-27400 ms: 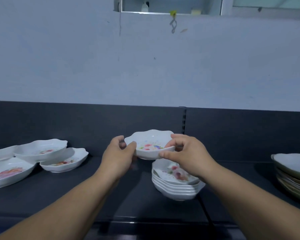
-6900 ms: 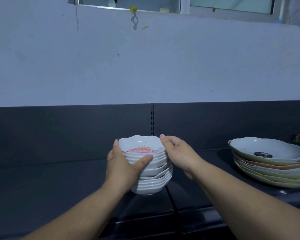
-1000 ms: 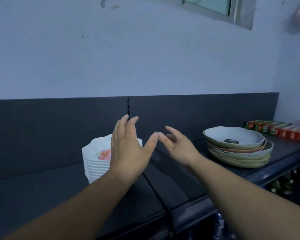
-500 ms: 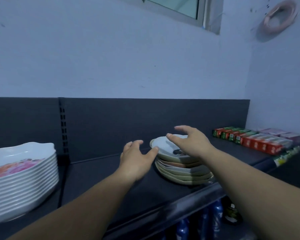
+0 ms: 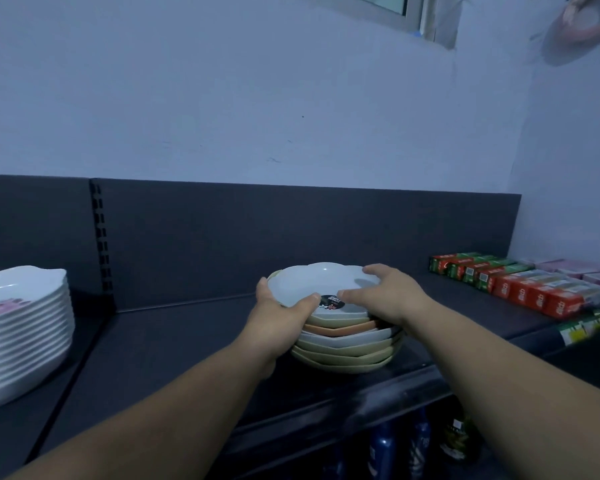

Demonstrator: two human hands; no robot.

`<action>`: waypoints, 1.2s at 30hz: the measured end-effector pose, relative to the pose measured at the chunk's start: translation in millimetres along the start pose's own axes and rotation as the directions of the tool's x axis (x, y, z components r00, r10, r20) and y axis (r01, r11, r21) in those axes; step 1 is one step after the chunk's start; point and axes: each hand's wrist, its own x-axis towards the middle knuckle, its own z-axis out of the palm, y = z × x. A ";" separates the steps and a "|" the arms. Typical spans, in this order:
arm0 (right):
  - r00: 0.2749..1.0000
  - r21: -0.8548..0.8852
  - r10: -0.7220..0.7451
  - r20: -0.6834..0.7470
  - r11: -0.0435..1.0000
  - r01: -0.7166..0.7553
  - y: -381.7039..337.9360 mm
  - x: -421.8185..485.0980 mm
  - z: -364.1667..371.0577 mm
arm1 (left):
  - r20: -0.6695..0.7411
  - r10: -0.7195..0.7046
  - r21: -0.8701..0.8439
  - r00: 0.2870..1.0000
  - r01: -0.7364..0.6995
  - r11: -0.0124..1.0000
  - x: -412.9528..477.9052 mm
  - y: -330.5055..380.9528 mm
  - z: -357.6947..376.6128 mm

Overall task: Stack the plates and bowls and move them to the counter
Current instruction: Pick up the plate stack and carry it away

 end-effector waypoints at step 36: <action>0.993 -0.058 -0.031 0.118 0.998 0.038 -93.9 10.8 109.1 | -0.259 -0.029 0.136 0.965 0.066 0.989 43.5 -23.4 -156.4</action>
